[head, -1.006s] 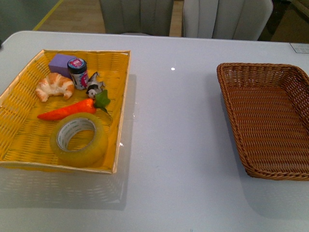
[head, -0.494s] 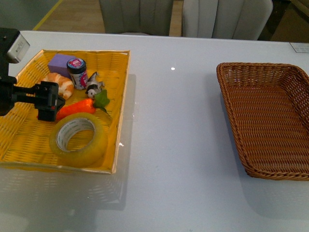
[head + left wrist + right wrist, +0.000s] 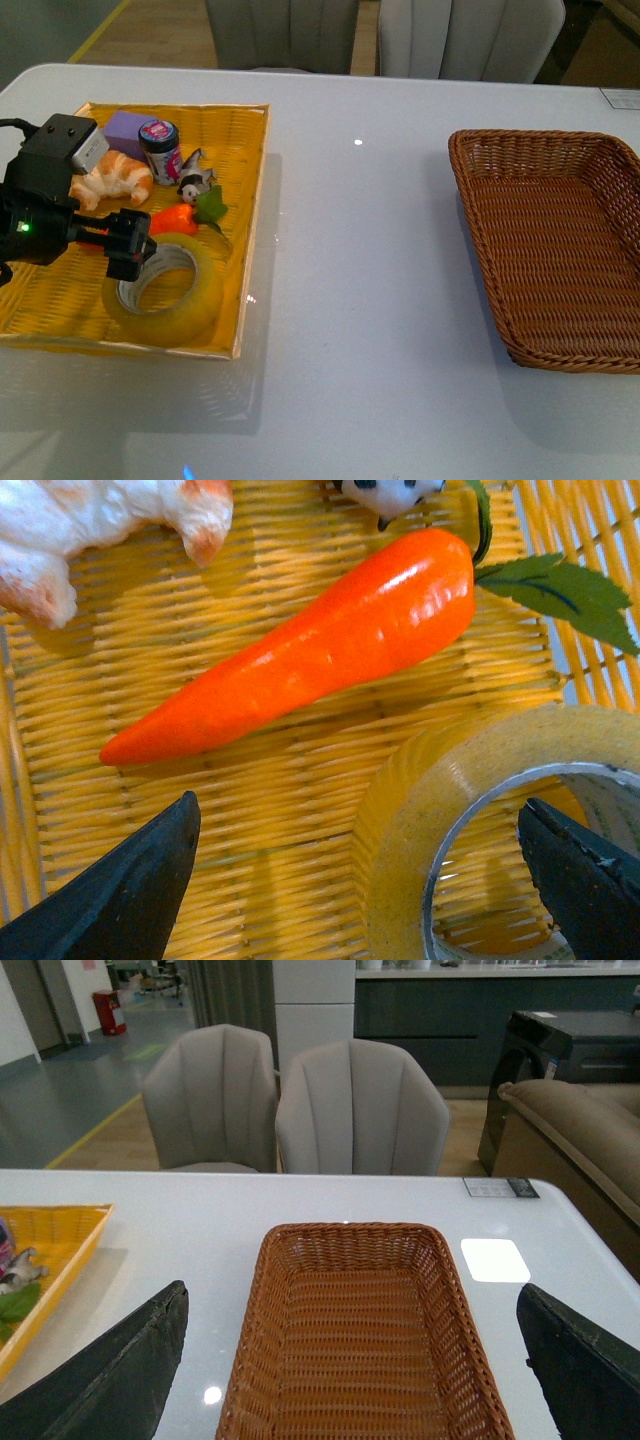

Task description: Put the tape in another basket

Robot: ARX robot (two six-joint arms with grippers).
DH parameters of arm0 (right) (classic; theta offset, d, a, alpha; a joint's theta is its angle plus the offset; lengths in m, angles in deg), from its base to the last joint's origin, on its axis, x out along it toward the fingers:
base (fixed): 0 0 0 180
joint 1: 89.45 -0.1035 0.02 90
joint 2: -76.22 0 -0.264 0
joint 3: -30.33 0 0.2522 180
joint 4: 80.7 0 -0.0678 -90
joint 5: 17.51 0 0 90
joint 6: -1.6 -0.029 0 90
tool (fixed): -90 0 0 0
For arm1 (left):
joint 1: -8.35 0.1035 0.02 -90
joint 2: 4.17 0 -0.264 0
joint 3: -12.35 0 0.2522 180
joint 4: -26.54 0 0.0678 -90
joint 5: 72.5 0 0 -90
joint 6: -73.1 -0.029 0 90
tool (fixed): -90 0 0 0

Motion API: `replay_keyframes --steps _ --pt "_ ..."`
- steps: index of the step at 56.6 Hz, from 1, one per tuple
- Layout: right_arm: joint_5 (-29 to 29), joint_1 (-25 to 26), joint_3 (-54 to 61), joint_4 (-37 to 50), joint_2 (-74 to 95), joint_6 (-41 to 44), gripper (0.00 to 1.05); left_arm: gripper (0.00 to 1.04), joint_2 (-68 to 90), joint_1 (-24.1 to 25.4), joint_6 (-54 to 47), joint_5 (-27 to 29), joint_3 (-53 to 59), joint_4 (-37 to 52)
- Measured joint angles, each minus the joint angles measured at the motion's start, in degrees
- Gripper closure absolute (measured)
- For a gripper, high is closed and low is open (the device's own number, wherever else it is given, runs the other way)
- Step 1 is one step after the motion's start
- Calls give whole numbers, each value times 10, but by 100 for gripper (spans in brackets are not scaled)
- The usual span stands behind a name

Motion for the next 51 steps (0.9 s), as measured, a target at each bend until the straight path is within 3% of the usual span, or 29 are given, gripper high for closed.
replay_keyframes --steps 12,41,51 --pt "0 0 0 0 0 0 9 11 20 -6 -17 0 -7 -19" --pt "0 0 0 0 0 0 9 86 31 -18 -22 -6 -14 -43" --pt "0 0 0 0 0 0 9 89 -2 -15 -1 -16 -2 -45"
